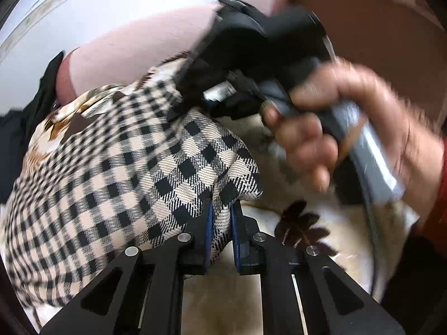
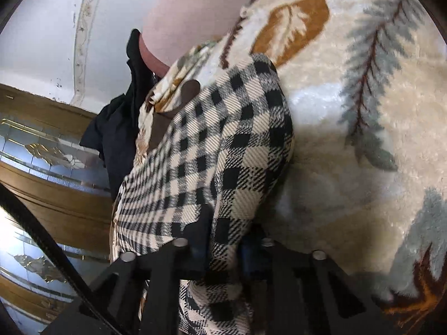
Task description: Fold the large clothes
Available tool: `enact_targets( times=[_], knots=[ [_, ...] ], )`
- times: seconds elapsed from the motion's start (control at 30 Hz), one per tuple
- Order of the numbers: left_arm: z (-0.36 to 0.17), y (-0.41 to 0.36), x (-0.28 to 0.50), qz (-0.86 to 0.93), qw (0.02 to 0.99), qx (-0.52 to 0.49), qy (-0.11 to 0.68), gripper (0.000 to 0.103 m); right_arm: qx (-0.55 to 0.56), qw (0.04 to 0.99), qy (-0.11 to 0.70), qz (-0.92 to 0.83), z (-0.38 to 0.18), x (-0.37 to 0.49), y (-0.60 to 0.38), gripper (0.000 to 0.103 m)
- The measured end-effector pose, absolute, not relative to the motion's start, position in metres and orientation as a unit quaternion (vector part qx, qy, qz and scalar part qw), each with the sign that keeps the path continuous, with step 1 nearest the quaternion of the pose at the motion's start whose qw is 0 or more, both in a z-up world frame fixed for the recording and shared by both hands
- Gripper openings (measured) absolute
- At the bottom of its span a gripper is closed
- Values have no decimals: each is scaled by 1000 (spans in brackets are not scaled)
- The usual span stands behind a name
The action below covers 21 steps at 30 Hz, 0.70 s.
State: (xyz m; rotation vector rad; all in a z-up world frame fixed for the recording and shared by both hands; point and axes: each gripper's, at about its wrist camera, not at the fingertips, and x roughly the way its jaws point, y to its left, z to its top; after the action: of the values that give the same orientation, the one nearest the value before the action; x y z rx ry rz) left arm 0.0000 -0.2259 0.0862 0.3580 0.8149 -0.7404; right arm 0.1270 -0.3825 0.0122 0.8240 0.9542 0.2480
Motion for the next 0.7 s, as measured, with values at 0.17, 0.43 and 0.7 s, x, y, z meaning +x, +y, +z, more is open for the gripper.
enact_targets(
  times=[0.17, 0.43, 0.7],
  knots=[
    [116, -186, 3, -343, 853, 99, 380, 11, 366, 826, 419, 91, 40, 115, -361, 14],
    [148, -84, 32, -317, 867, -11, 385, 9, 284, 854, 423, 103, 108, 149, -272, 13],
    [149, 30, 66, -264, 877, -96, 391, 9, 191, 853, 468, 132, 121, 211, -127, 13]
  ],
)
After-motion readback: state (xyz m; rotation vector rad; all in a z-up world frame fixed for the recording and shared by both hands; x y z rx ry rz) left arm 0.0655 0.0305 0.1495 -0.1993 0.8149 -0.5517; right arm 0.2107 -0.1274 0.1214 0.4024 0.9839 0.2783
